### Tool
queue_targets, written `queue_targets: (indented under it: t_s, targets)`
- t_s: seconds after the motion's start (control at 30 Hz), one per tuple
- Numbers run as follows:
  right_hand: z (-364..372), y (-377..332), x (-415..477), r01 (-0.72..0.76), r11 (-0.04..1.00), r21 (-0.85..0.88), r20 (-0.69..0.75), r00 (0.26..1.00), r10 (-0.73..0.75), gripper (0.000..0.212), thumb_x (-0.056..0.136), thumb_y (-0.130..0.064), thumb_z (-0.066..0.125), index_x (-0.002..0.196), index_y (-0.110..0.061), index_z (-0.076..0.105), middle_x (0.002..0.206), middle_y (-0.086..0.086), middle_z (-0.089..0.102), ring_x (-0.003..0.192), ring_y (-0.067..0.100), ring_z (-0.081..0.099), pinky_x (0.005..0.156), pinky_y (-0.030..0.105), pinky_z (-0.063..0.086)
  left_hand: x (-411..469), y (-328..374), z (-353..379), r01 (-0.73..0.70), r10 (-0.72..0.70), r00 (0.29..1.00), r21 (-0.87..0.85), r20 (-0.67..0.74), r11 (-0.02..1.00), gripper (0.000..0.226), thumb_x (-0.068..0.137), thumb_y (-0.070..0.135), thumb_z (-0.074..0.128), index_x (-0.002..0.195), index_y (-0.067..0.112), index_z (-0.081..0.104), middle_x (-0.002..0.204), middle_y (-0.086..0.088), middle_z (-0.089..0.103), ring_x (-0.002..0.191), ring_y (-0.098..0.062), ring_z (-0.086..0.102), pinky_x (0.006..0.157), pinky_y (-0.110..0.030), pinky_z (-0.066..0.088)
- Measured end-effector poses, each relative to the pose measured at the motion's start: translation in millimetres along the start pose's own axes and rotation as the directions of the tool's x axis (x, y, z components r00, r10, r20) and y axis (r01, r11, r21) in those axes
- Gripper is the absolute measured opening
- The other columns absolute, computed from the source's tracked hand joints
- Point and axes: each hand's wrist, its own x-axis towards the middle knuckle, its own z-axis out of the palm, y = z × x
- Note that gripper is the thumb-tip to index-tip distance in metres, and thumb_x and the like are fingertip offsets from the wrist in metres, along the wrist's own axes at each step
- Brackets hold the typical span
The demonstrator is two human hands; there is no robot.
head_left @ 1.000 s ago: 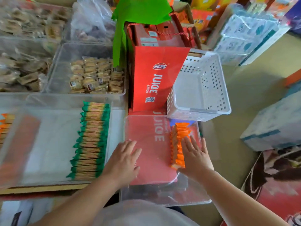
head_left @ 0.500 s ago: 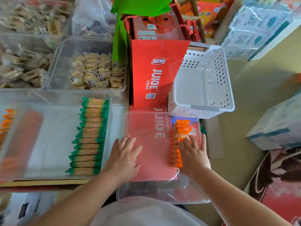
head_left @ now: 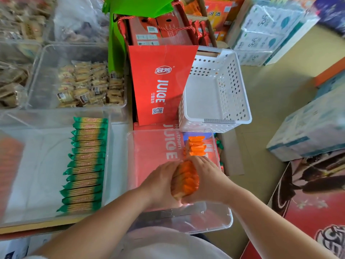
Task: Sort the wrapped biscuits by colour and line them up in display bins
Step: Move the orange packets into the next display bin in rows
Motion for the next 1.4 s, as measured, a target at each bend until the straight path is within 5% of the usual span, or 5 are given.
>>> queue_targets:
  t_s: [0.2, 0.4, 0.8, 1.03, 1.4]
  targets:
    - [-5.9, 36.3, 35.9, 0.093, 0.996, -0.016, -0.302, 0.949, -0.093, 0.086, 0.086, -0.086, 0.029, 0.132, -0.022, 0.063, 0.128, -0.003, 0.065, 0.126, 0.021, 0.051, 0.109, 0.045, 0.036, -22.8, -8.8, -29.4, 0.183, -0.197, 0.965, -0.093, -0.175, 0.979, 0.094, 0.051, 0.045, 0.087, 0.133, 0.044, 0.039, 0.125, 0.020, 0.054, 0.111, -0.005, 0.058, 0.094, -0.037, 0.054]
    - [-3.0, 59.0, 76.0, -0.081, 0.836, -0.543, -0.082, 0.996, 0.044, 0.064, 0.083, -0.056, 0.065, 0.138, -0.029, 0.046, 0.141, -0.008, 0.052, 0.142, 0.021, 0.032, 0.119, 0.044, 0.014, -49.9, -2.9, -64.1, 0.296, -0.282, 0.883, -0.021, -0.374, 0.955, 0.107, 0.053, 0.046, 0.092, 0.141, 0.040, 0.031, 0.132, 0.016, 0.046, 0.117, -0.008, 0.049, 0.099, -0.034, 0.046]
    - [16.7, 36.5, 86.4, -0.139, 0.727, -0.673, -0.043, 0.988, 0.149, 0.071, 0.078, -0.042, 0.065, 0.142, -0.023, 0.039, 0.134, -0.005, 0.054, 0.148, 0.028, 0.021, 0.118, 0.062, -0.008, -95.1, -6.9, -76.1, 0.411, -0.484, 0.752, -0.255, -0.447, 0.875, 0.103, 0.054, 0.031, 0.099, 0.134, 0.046, 0.037, 0.121, 0.025, 0.055, 0.108, -0.007, 0.061, 0.090, -0.035, 0.054]
    - [2.7, -19.7, 66.7, -0.186, 0.935, -0.301, -0.091, 0.982, 0.167, 0.062, 0.058, -0.055, 0.075, 0.105, -0.027, 0.045, 0.106, -0.006, 0.060, 0.104, 0.022, 0.061, 0.080, 0.035, 0.050, -124.8, -16.5, -104.0, 0.390, -0.509, 0.725, -0.332, -0.464, 0.859, 0.091, 0.047, 0.030, 0.094, 0.120, 0.049, 0.045, 0.113, 0.017, 0.065, 0.096, -0.003, 0.068, 0.084, -0.035, 0.058]
    - [25.0, -215.8, 61.2, -0.073, 0.967, 0.244, -0.249, 0.959, 0.135, 0.072, 0.044, -0.085, 0.070, 0.086, -0.033, 0.044, 0.091, -0.019, 0.068, 0.077, -0.001, 0.063, 0.064, 0.028, 0.052, -211.8, -89.1, -218.1, 0.331, -0.436, 0.754, -0.289, -0.492, 0.898, 0.094, 0.053, 0.016, 0.099, 0.122, 0.045, 0.042, 0.115, 0.024, 0.059, 0.104, 0.012, 0.058, 0.086, -0.019, 0.048]
